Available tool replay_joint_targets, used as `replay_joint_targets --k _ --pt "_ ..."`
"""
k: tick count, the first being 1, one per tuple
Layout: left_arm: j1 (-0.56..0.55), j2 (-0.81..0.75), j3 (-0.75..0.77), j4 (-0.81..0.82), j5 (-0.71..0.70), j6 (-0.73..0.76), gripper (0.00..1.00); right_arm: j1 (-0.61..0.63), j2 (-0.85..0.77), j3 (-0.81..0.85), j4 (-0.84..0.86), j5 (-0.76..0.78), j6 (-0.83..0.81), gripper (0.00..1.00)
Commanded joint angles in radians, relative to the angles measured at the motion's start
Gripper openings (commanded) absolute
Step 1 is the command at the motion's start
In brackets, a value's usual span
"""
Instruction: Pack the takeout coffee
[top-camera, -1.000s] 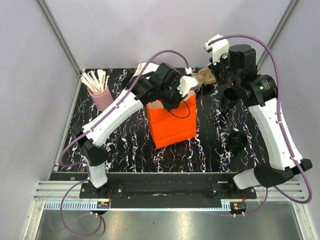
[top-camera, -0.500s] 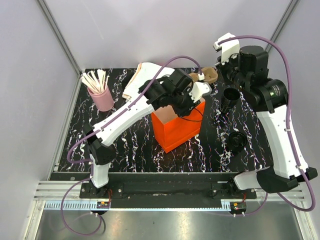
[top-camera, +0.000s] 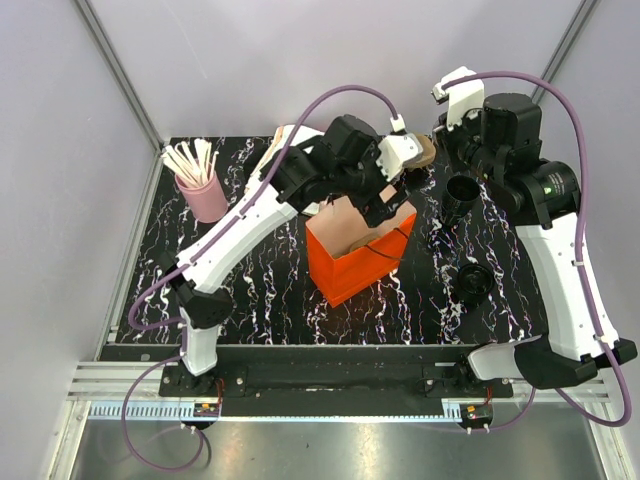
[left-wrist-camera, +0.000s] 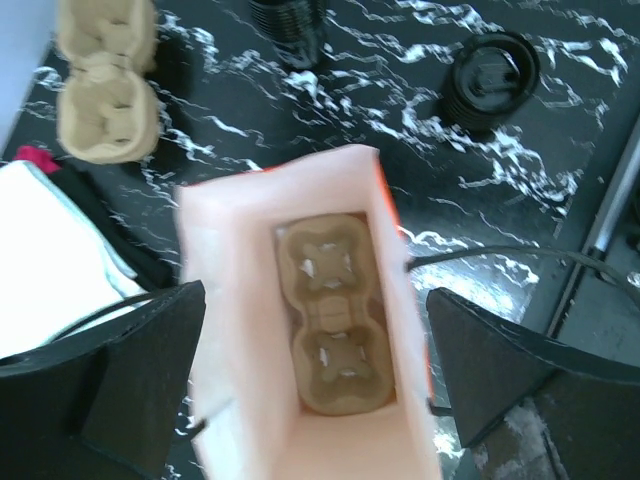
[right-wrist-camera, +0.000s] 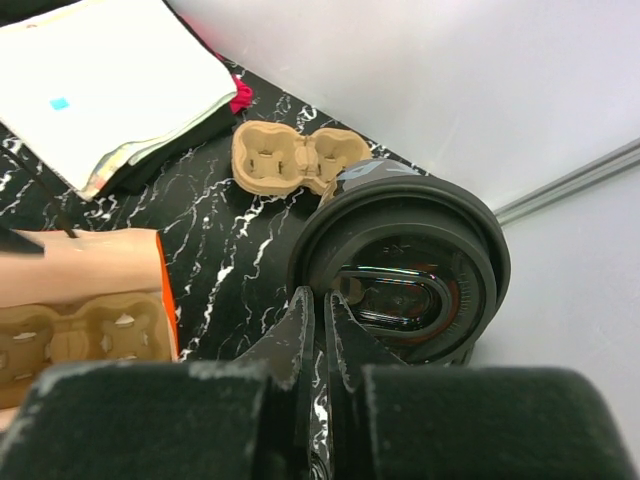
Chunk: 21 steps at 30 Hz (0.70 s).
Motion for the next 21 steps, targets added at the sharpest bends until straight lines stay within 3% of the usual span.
replay_joint_targets --k 1,13,21 --pt "0.056 -0.058 0.055 0.063 -0.034 -0.011 0.99 -0.006 -0.020 0.011 -0.033 -0.071 0.043 0.00" --pt "0.293 -0.153 0.019 0.082 -0.065 -0.026 0.99 -0.004 -0.024 0.048 -0.178 -0.405 0.085 0.00" --pt "0.314 -0.167 0.013 0.085 -0.077 -0.021 0.99 -0.004 0.011 0.070 -0.257 -0.620 0.109 0.00"
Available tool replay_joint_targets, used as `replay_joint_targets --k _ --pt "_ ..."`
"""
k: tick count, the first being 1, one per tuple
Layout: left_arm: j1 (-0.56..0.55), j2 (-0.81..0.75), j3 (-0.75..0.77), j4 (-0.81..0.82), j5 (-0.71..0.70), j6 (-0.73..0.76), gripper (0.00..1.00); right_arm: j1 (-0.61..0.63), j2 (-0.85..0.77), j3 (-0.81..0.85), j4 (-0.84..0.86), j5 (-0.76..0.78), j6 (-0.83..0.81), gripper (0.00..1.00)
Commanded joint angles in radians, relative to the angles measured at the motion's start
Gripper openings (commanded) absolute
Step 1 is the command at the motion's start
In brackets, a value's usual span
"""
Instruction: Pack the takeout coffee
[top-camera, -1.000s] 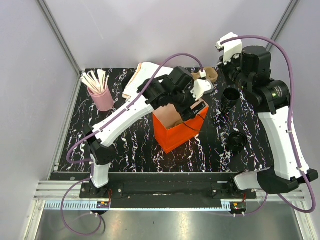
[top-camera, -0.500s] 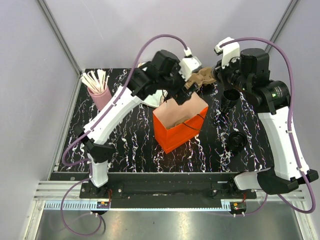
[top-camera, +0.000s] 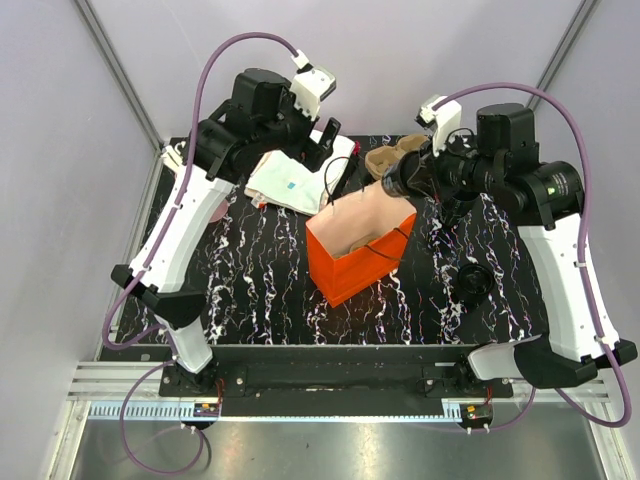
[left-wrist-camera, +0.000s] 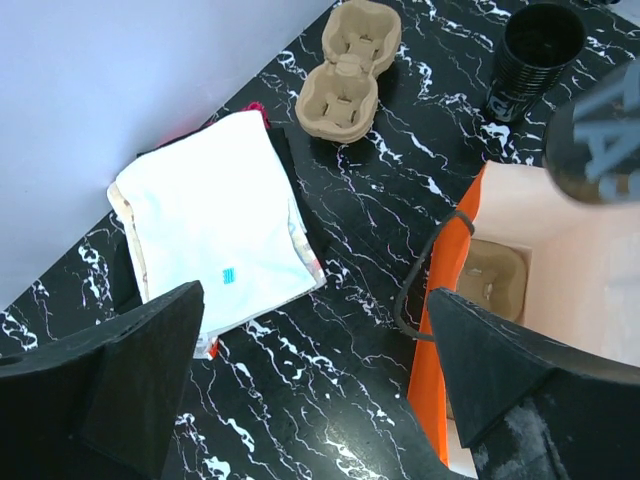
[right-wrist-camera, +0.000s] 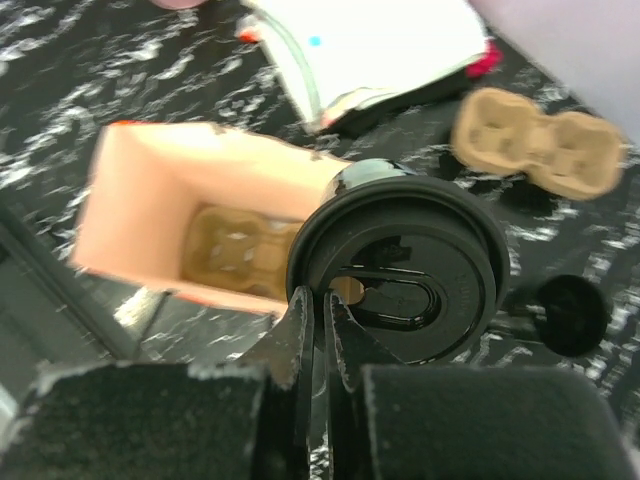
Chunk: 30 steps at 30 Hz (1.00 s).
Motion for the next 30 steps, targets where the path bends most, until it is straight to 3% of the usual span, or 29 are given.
replay_joint_targets --k 1,8,15,23,28,30 --pt "-0.008 -0.024 0.001 0.056 -0.039 0.000 0.99 -0.001 0.013 0.056 -0.073 -0.181 0.024 0.00" --pt "-0.007 -0.003 -0.022 0.054 -0.128 -0.016 0.99 0.031 0.076 0.016 -0.104 -0.205 0.027 0.00" --pt "-0.008 -0.007 -0.030 0.054 -0.136 -0.011 0.99 0.118 0.124 -0.037 -0.063 -0.099 0.044 0.00" --pt "0.001 -0.027 -0.051 0.048 -0.151 0.006 0.99 0.137 0.204 -0.022 -0.064 -0.001 0.062 0.00" --pt "0.038 -0.044 -0.094 0.053 -0.102 -0.014 0.99 0.151 0.237 -0.030 -0.072 0.035 0.059 0.00" --pt "0.058 -0.052 -0.106 0.060 -0.016 -0.034 0.99 0.163 0.245 -0.034 -0.074 0.048 0.058 0.00"
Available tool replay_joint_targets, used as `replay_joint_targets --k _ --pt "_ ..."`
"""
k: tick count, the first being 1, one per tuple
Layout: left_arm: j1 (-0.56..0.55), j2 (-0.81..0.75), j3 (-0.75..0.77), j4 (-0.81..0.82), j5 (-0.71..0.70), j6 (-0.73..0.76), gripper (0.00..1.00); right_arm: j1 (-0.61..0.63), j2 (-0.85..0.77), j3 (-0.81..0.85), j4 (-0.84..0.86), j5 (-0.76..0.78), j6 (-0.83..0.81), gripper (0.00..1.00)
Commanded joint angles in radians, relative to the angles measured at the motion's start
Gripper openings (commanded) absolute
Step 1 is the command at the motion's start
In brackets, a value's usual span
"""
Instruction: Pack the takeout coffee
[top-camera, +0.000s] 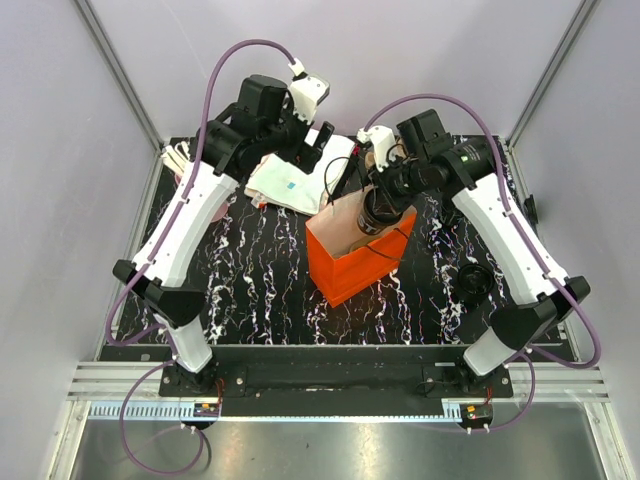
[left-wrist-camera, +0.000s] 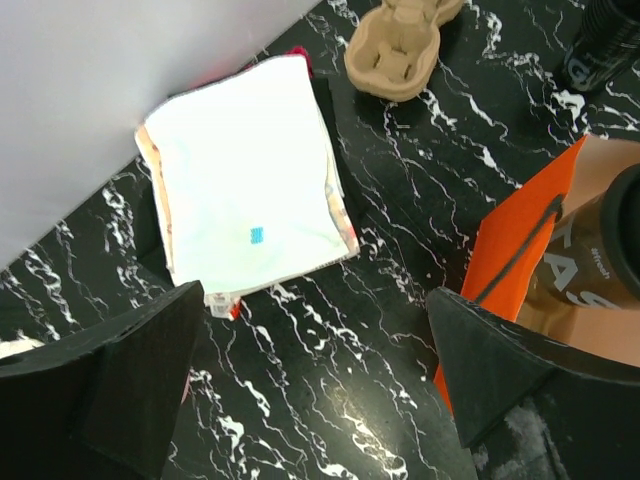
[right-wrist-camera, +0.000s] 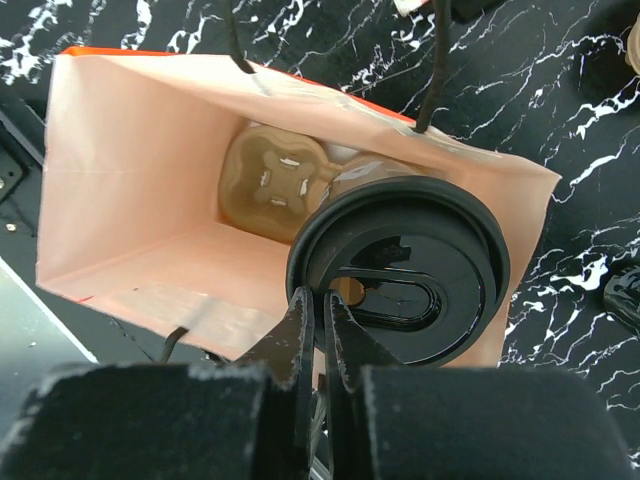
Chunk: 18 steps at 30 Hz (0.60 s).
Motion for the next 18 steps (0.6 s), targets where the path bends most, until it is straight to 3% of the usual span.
replay_joint_targets --k 1,11,18 --pt "0.037 -0.057 -0.031 0.051 0.118 -0.034 0.99 0.030 0.015 0.001 0.016 0.051 0.009 0.00" --pt "0.079 -0.091 -0.121 0.153 0.428 -0.102 0.99 0.050 0.050 -0.026 0.022 0.078 0.009 0.00" --pt "0.086 -0.055 -0.133 0.169 0.519 -0.128 0.99 0.052 0.064 -0.046 0.025 0.089 0.007 0.00"
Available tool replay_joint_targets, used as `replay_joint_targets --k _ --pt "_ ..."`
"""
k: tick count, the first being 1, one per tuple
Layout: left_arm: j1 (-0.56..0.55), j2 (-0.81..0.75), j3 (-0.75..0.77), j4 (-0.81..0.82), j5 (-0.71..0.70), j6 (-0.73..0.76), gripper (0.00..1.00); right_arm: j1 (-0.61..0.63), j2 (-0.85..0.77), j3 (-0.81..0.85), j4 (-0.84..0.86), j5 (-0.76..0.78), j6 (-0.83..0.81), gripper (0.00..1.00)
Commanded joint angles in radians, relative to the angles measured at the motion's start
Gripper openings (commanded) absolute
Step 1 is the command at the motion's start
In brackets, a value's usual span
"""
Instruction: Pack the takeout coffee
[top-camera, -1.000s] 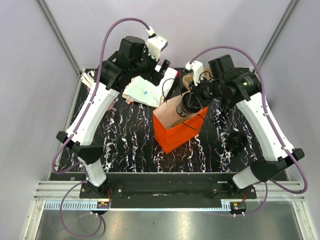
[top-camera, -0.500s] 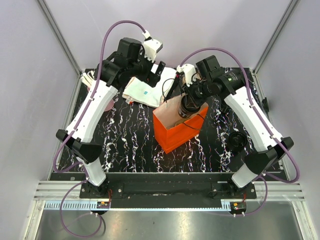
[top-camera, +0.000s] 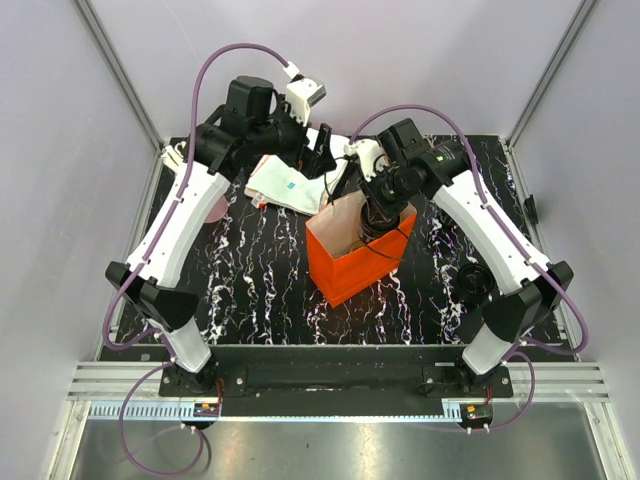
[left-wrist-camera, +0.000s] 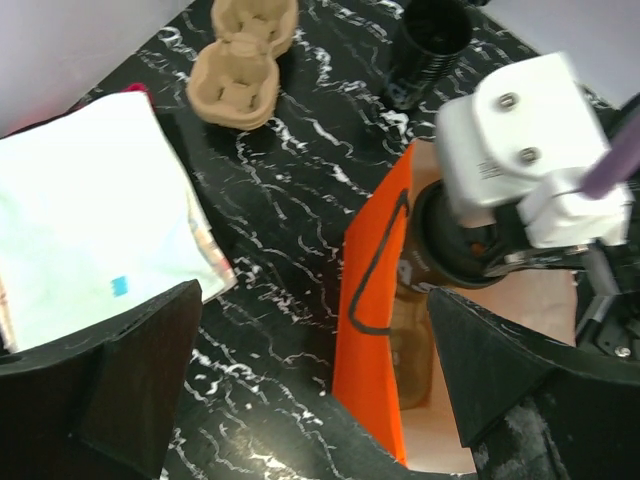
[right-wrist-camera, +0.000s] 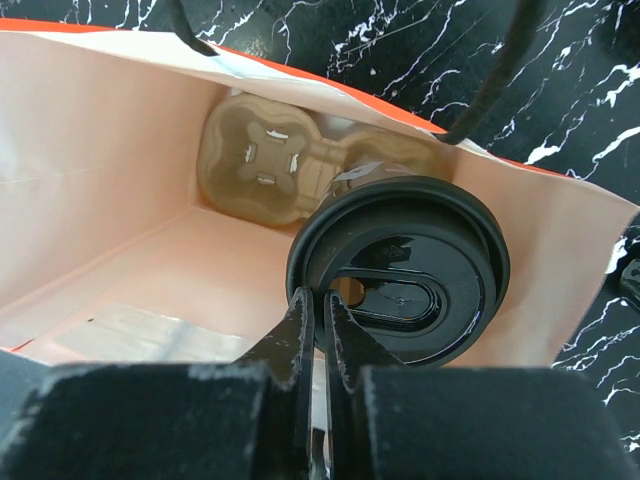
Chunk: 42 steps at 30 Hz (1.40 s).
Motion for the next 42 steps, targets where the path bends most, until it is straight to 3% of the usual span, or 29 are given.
replay_joint_targets --k 1,5,11,25,35,42 --pt "0.009 -0.007 -0.010 0.072 0.106 -0.030 0.99 0.009 0.001 -0.007 0.024 0.024 0.007 0.00" --pt "0.011 0.004 -0.033 0.094 0.104 -0.030 0.99 0.011 0.001 -0.017 0.026 0.029 0.002 0.00" --pt "0.011 0.030 -0.048 0.098 0.135 -0.027 0.84 0.011 0.003 -0.030 0.035 0.032 -0.001 0.00" --pt "0.011 0.059 -0.050 0.103 0.166 -0.045 0.25 0.011 0.011 -0.056 0.046 0.032 -0.007 0.00" --pt "0.011 0.071 -0.050 0.109 0.130 -0.053 0.03 0.011 0.018 -0.065 0.047 0.030 -0.010 0.00" --pt "0.011 0.085 -0.048 0.111 0.114 -0.060 0.00 0.009 0.018 -0.083 0.050 0.029 -0.018 0.00"
